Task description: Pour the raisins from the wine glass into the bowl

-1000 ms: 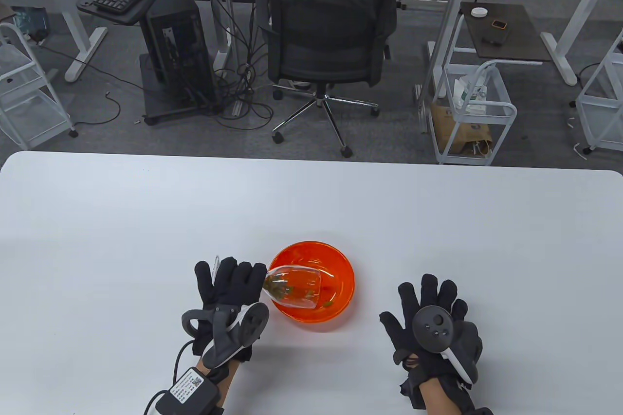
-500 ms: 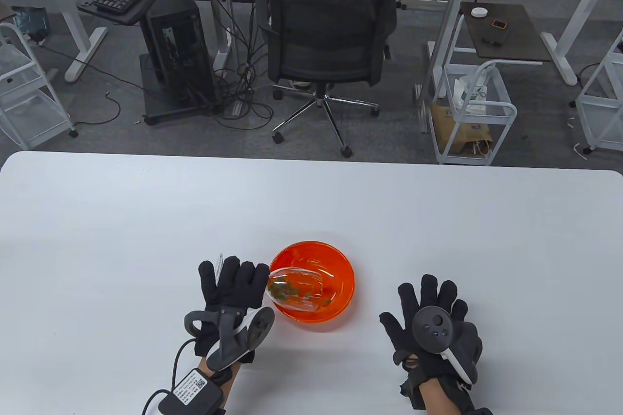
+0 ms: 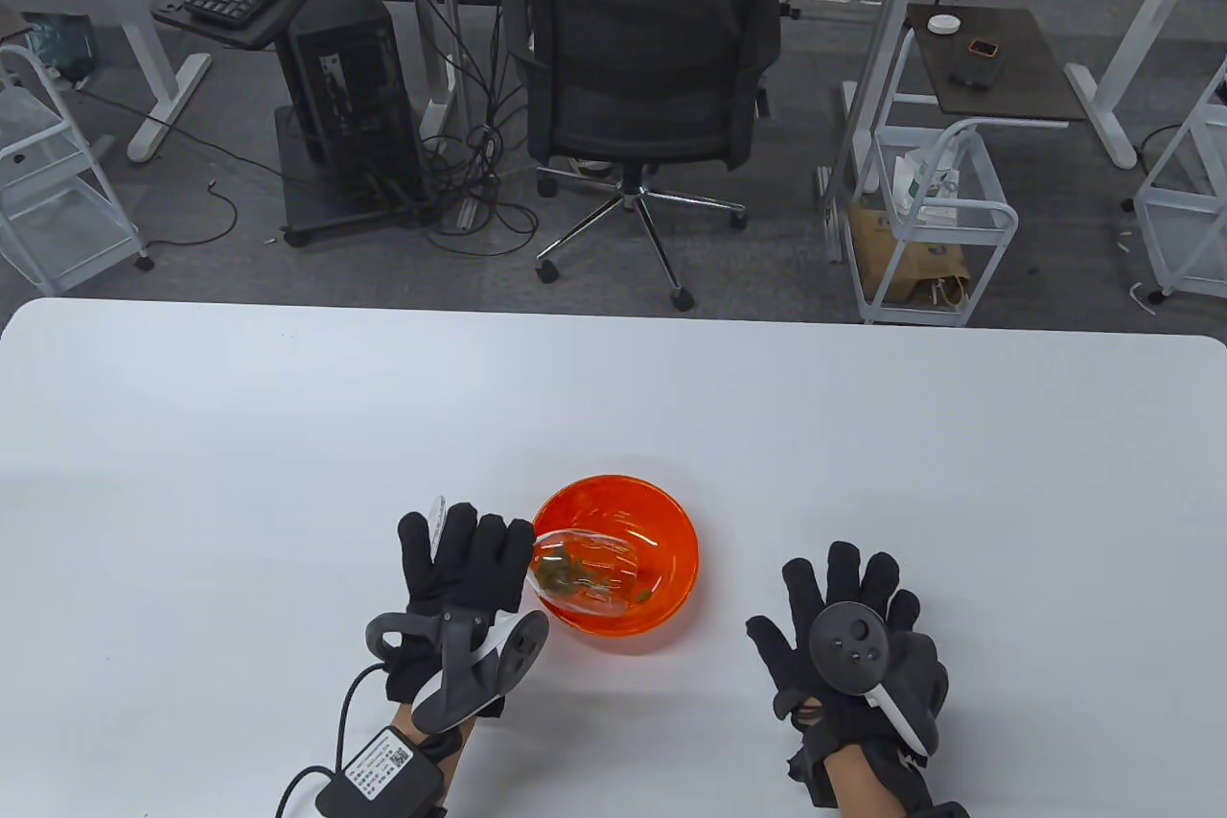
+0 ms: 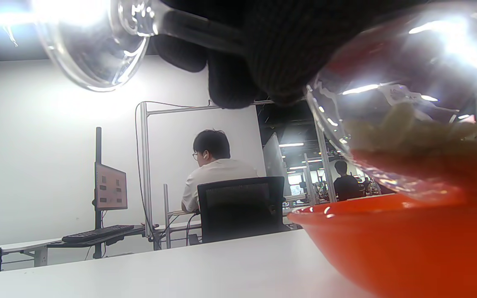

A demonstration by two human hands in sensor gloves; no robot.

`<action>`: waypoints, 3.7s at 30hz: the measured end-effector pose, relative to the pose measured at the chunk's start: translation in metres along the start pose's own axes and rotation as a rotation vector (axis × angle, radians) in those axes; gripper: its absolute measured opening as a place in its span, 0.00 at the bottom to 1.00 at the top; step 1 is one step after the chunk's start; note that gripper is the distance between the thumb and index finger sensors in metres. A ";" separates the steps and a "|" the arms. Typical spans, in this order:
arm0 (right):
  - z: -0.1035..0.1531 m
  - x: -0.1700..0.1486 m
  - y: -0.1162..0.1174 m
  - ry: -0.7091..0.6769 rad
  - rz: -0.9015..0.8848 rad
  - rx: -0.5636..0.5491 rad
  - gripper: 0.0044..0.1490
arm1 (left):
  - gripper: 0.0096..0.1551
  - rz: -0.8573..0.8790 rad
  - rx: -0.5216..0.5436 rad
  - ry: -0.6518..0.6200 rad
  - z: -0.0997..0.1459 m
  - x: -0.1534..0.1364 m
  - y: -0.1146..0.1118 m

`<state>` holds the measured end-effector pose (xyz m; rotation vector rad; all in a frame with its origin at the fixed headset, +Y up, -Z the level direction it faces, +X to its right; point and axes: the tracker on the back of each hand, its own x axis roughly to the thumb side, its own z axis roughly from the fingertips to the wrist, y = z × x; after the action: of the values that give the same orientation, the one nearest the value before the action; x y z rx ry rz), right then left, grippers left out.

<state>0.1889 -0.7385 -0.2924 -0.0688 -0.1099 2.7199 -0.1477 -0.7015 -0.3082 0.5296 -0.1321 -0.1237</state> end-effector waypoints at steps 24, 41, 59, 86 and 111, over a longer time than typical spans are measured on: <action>0.000 0.000 0.001 -0.002 0.003 -0.003 0.47 | 0.26 -0.052 0.035 -0.018 0.001 0.005 0.004; 0.000 0.001 0.001 -0.001 0.011 0.004 0.47 | 0.26 -0.102 0.064 -0.043 0.002 0.010 0.008; 0.000 0.001 0.002 0.001 0.010 0.005 0.47 | 0.26 -0.051 0.056 0.014 0.001 0.004 0.006; -0.001 0.001 0.005 0.001 0.001 0.033 0.47 | 0.28 1.015 -0.264 0.787 0.013 -0.109 -0.071; -0.002 0.001 0.006 0.006 0.012 0.040 0.47 | 0.33 0.808 -0.366 0.938 0.027 -0.117 -0.083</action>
<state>0.1851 -0.7436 -0.2946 -0.0660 -0.0536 2.7325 -0.2742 -0.7677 -0.3383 0.0982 0.5868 0.8721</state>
